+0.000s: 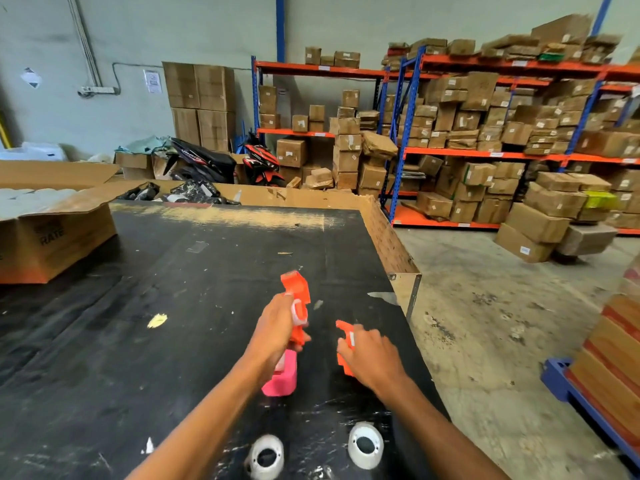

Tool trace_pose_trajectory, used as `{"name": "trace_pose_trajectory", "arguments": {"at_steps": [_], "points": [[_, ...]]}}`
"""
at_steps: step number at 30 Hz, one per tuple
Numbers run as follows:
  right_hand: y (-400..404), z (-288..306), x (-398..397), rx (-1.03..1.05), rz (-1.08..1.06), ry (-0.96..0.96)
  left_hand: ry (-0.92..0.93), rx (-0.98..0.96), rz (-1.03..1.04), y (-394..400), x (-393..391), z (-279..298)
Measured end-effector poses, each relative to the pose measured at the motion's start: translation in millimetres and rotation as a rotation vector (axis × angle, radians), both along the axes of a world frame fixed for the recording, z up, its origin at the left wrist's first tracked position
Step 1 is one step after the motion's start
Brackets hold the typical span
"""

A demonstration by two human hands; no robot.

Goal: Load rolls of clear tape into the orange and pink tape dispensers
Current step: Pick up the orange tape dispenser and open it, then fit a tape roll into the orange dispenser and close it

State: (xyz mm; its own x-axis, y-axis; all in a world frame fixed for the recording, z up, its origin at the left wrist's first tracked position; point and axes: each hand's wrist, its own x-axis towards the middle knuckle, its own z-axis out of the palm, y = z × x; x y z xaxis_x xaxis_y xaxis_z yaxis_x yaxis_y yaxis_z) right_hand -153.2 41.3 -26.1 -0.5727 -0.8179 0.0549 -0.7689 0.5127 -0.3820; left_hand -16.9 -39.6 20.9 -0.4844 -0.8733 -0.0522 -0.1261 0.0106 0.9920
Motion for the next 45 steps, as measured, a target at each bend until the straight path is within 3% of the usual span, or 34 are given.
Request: {"name": "trace_pose_trajectory", "arguments": {"at_steps": [7,9,11,13,15,18,22,24,27,29,36,45], "points": [[-7.7,-14.7,15.5,0.118,-0.051,0.155,0.119,0.239,-0.191,10.9,24.1,-0.2],[-0.6,-9.7,16.7,0.041,-0.075,0.182,0.119,0.256,-0.209,11.0,32.4,-1.6],[10.0,1.3,19.9,-0.211,-0.036,0.003,0.108,0.264,-0.231,10.9,39.2,-3.6],[23.0,19.4,29.7,-0.46,0.053,-0.358,0.09,0.263,-0.264,12.6,41.8,-5.6],[40.5,34.9,45.3,-0.535,0.164,-0.621,0.073,0.252,-0.329,20.2,41.5,-7.2],[60.1,38.1,58.4,-0.507,0.285,-0.639,0.053,0.239,-0.423,36.5,34.5,-5.1],[87.4,33.7,44.0,-0.594,0.14,-0.649,0.011,0.218,-0.451,51.9,23.8,-7.1],[105.1,26.4,28.5,-0.502,0.024,-0.562,-0.017,0.198,-0.456,53.5,21.5,-9.8],[129.9,7.5,15.0,-0.003,-0.03,-0.18,-0.026,0.195,-0.481,59.2,17.5,-13.7],[135.8,-1.5,18.3,0.199,-0.051,-0.072,-0.02,0.199,-0.491,62.6,15.6,-15.6],[128.0,11.7,30.5,0.346,0.004,0.094,-0.01,0.231,-0.449,60.5,19.0,-26.9],[95.3,0.3,54.8,0.244,0.071,0.1,0.026,0.229,-0.38,47.7,39.1,-29.1]]}}
